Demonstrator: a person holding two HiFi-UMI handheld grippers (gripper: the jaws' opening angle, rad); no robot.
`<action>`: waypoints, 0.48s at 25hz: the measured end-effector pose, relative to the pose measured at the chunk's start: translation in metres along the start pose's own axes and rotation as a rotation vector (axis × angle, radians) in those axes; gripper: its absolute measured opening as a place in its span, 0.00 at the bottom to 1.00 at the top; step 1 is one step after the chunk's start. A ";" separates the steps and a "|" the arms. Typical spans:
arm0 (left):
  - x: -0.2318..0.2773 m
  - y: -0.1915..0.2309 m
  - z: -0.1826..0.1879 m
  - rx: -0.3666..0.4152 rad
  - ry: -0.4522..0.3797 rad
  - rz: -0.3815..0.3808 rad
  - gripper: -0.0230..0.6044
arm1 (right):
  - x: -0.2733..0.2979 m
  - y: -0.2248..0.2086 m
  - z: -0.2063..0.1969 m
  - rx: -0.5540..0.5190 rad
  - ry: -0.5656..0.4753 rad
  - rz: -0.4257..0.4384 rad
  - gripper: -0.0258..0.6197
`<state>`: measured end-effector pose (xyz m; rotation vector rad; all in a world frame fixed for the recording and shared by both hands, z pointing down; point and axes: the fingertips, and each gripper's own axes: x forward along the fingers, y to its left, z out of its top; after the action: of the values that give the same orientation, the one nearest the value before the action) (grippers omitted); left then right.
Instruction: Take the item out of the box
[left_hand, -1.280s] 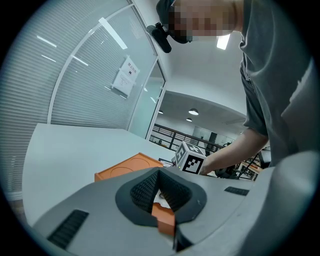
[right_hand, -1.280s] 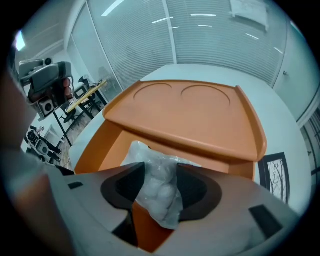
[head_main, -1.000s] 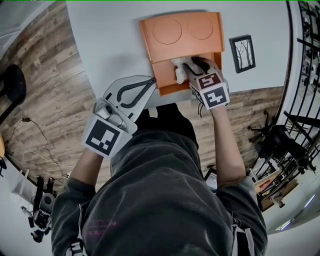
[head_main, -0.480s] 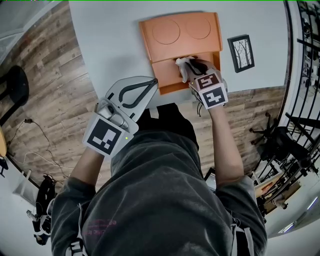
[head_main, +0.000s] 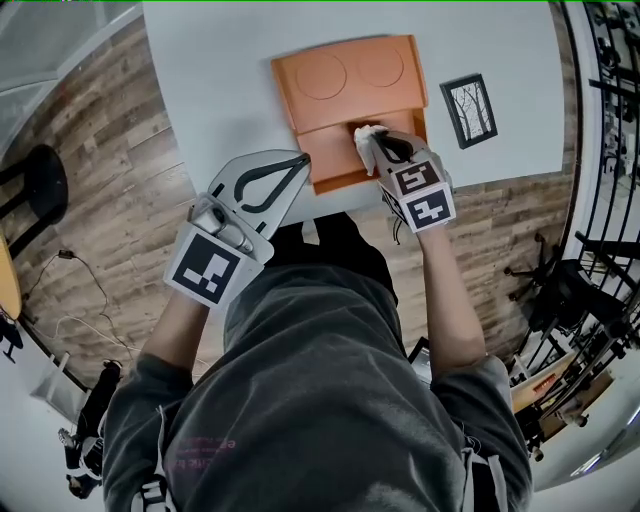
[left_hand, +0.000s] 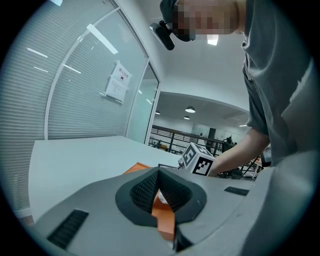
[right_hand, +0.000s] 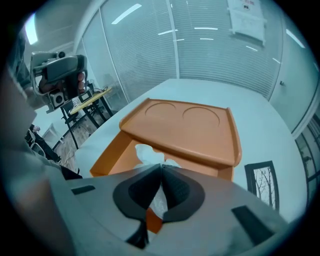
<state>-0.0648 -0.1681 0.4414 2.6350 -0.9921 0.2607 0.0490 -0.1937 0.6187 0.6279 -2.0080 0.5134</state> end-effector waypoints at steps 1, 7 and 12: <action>0.001 0.000 0.003 0.006 -0.003 0.004 0.04 | -0.006 -0.001 0.002 0.002 -0.013 -0.001 0.05; 0.007 -0.007 0.023 0.055 -0.019 0.012 0.04 | -0.042 -0.011 0.017 0.017 -0.098 -0.026 0.05; 0.010 -0.015 0.040 0.102 -0.032 0.006 0.04 | -0.073 -0.018 0.033 0.020 -0.177 -0.060 0.05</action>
<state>-0.0451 -0.1771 0.4034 2.7364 -1.0225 0.2790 0.0696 -0.2112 0.5407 0.7665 -2.1449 0.4562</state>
